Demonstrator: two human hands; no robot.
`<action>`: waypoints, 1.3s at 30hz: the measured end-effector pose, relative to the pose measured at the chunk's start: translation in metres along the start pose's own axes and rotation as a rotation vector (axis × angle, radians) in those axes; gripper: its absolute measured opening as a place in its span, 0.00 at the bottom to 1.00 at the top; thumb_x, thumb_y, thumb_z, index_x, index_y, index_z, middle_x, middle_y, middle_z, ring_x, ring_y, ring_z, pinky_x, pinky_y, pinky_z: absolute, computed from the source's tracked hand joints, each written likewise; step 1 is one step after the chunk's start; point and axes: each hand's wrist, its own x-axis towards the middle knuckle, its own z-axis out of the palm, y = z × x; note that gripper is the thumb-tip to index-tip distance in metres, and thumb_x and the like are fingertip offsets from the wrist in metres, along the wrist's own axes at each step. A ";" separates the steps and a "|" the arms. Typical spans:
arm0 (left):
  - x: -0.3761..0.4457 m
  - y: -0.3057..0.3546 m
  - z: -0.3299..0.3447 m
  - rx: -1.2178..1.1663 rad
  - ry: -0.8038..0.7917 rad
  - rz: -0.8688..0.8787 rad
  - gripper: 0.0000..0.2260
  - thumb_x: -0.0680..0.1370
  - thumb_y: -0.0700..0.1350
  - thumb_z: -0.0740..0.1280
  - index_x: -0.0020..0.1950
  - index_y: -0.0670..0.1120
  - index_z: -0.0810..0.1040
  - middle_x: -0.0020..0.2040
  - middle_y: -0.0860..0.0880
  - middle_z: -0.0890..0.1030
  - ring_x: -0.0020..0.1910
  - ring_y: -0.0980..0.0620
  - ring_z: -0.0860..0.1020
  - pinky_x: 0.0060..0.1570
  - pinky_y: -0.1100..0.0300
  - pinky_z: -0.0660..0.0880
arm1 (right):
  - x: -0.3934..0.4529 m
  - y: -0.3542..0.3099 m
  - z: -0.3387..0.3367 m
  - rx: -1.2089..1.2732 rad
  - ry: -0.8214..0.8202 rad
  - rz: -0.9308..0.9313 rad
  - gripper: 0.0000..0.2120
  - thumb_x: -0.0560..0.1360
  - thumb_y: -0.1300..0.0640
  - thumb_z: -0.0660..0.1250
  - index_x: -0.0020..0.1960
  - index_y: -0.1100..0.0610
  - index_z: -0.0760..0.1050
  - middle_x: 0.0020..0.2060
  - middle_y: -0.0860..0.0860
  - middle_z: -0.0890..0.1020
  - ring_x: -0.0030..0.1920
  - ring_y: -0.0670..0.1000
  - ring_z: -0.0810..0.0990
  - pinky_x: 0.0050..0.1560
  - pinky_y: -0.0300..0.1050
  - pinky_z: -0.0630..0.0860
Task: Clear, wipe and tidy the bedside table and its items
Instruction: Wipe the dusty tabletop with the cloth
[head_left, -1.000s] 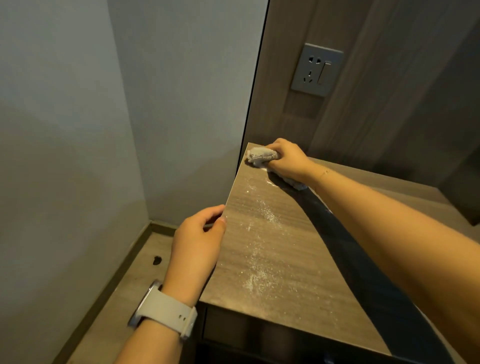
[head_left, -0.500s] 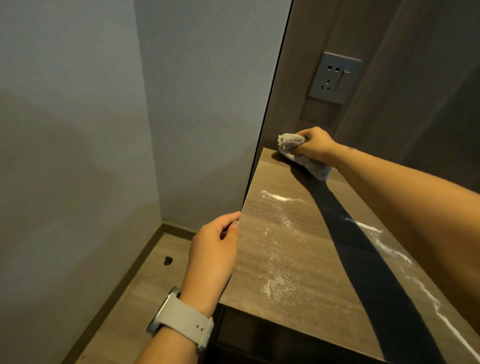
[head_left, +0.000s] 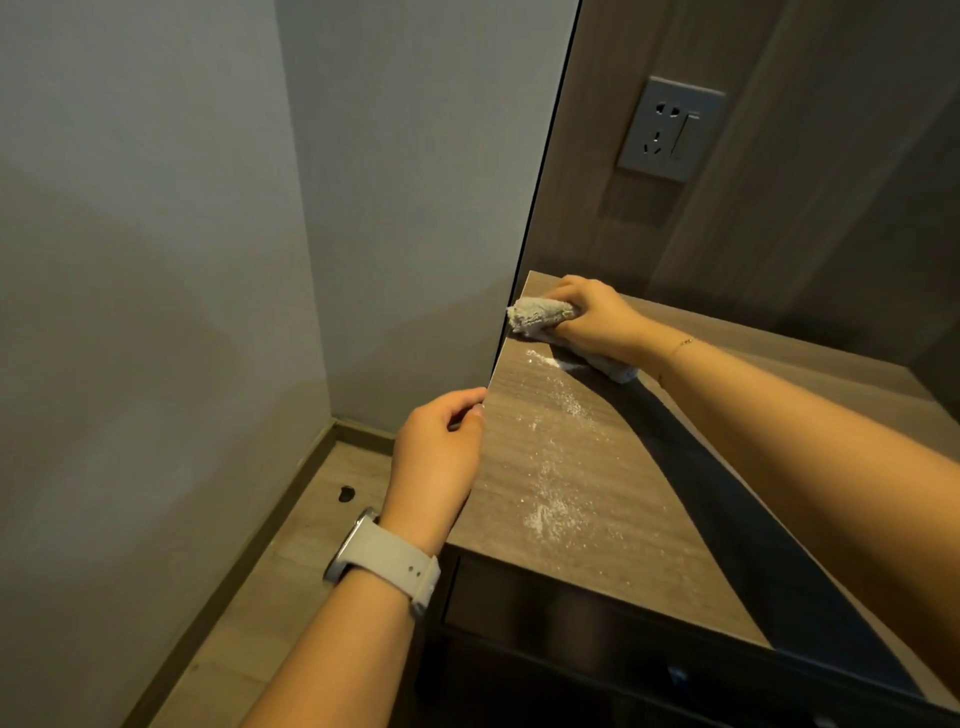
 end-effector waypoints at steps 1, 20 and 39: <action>-0.001 0.002 -0.001 -0.012 -0.003 -0.006 0.13 0.81 0.44 0.62 0.63 0.51 0.78 0.55 0.56 0.80 0.52 0.60 0.77 0.48 0.67 0.72 | -0.010 -0.005 0.001 -0.008 -0.006 -0.025 0.13 0.75 0.59 0.69 0.59 0.57 0.79 0.55 0.55 0.77 0.56 0.54 0.75 0.58 0.51 0.75; -0.032 -0.002 0.000 -0.150 -0.033 -0.120 0.15 0.82 0.46 0.59 0.68 0.51 0.75 0.60 0.54 0.79 0.59 0.53 0.77 0.62 0.48 0.74 | -0.062 -0.033 -0.046 0.089 -0.107 0.058 0.11 0.76 0.63 0.66 0.56 0.55 0.78 0.49 0.48 0.79 0.48 0.45 0.77 0.47 0.35 0.76; -0.038 0.011 0.000 -0.307 0.021 -0.219 0.12 0.79 0.43 0.64 0.60 0.52 0.80 0.52 0.52 0.83 0.51 0.51 0.81 0.52 0.49 0.80 | -0.085 -0.028 0.008 -0.020 -0.027 -0.041 0.14 0.76 0.62 0.66 0.61 0.57 0.78 0.52 0.48 0.76 0.52 0.48 0.75 0.54 0.43 0.74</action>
